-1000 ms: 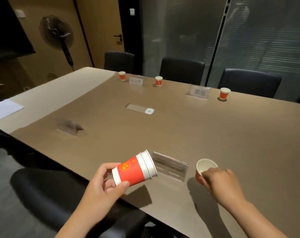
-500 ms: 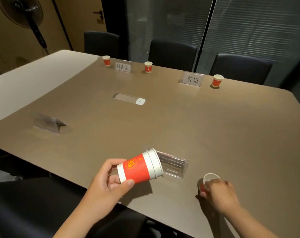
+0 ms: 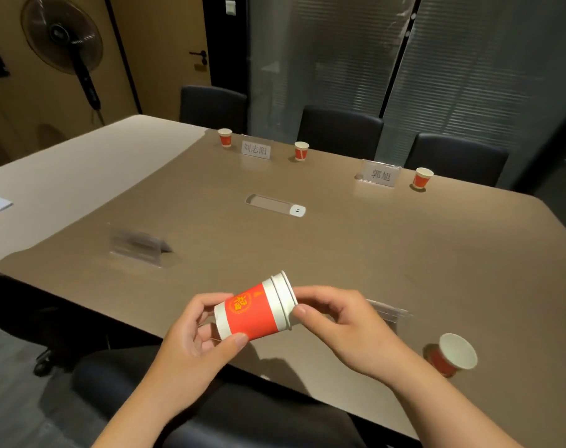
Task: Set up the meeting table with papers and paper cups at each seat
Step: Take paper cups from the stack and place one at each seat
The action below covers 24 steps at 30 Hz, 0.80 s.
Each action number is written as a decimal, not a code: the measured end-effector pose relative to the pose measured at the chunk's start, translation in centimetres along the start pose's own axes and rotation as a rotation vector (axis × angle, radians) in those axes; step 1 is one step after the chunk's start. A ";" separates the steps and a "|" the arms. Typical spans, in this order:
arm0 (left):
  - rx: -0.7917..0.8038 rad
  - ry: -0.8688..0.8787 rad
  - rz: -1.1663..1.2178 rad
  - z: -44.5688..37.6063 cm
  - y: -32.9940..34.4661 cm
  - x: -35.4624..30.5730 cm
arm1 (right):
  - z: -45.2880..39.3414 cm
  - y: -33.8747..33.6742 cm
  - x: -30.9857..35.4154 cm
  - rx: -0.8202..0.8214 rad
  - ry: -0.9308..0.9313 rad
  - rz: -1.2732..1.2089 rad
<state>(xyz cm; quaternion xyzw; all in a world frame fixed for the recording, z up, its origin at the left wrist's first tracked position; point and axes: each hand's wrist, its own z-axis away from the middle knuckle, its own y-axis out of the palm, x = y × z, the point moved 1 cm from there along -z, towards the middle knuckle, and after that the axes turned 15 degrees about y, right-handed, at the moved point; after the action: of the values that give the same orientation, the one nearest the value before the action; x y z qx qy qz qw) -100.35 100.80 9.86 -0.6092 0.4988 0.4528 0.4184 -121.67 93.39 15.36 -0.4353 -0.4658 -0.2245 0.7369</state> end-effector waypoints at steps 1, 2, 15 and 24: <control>-0.011 0.004 0.002 0.4 -1.8 -0.2 | -0.3 1.6 1.0 -0.009 0.017 -0.017; -0.021 0.005 0.008 0.8 -3.4 -0.2 | -0.6 3.0 1.7 -0.017 0.037 -0.028; -0.182 -0.050 -0.045 0.9 -18.9 0.8 | -8.0 12.0 6.9 -0.381 -0.065 0.192; -0.065 -0.131 -0.159 -4.8 -25.7 2.7 | -21.4 15.0 -1.8 -0.393 0.096 1.037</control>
<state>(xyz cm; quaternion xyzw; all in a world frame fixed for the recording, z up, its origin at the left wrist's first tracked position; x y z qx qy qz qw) -74.11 99.51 9.87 -0.6290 0.4059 0.4729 0.4647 -100.96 82.89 3.33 -0.7260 -0.1057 0.0655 0.6763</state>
